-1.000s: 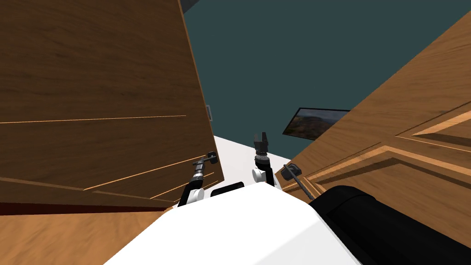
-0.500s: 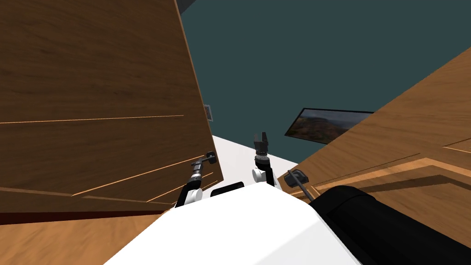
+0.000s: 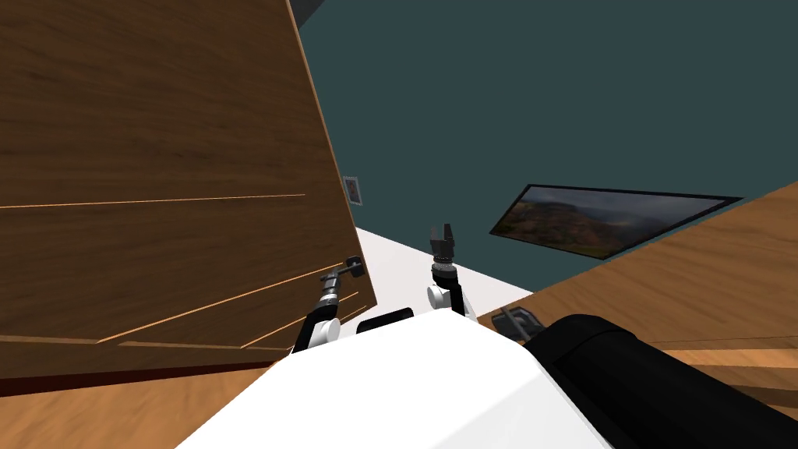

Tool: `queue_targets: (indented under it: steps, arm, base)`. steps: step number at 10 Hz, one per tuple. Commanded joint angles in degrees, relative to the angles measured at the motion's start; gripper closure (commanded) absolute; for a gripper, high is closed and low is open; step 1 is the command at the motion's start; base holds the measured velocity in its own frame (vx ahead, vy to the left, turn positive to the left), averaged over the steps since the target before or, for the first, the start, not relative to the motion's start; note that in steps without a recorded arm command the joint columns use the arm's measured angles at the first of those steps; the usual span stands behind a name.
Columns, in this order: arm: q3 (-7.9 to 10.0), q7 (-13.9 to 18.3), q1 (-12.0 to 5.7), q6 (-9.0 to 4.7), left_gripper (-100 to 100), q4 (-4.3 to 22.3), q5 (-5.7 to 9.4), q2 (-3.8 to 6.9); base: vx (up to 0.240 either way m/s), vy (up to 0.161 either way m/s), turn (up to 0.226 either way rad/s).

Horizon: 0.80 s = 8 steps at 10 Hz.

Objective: Push the door open

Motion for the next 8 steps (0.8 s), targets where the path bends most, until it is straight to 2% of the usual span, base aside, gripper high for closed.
queue_targets:
  steps: [1,4,7,8]
  arm:
    - [1.72,-0.32,0.14,-0.32,100,-0.51,0.21,-0.38]
    - [3.4,-0.33,0.04,-0.28,100,-0.56,0.78,-1.32]
    - [5.13,-0.34,-0.06,-0.25,100,-0.61,1.37,-2.87]
    - [5.85,-0.34,-0.1,-0.23,100,-0.63,1.61,-3.7]
  base:
    - [0.138,-0.063,0.064]
    - [0.137,-0.069,0.08]
    - [0.171,-0.091,0.091]
    - [0.179,-0.109,0.106]
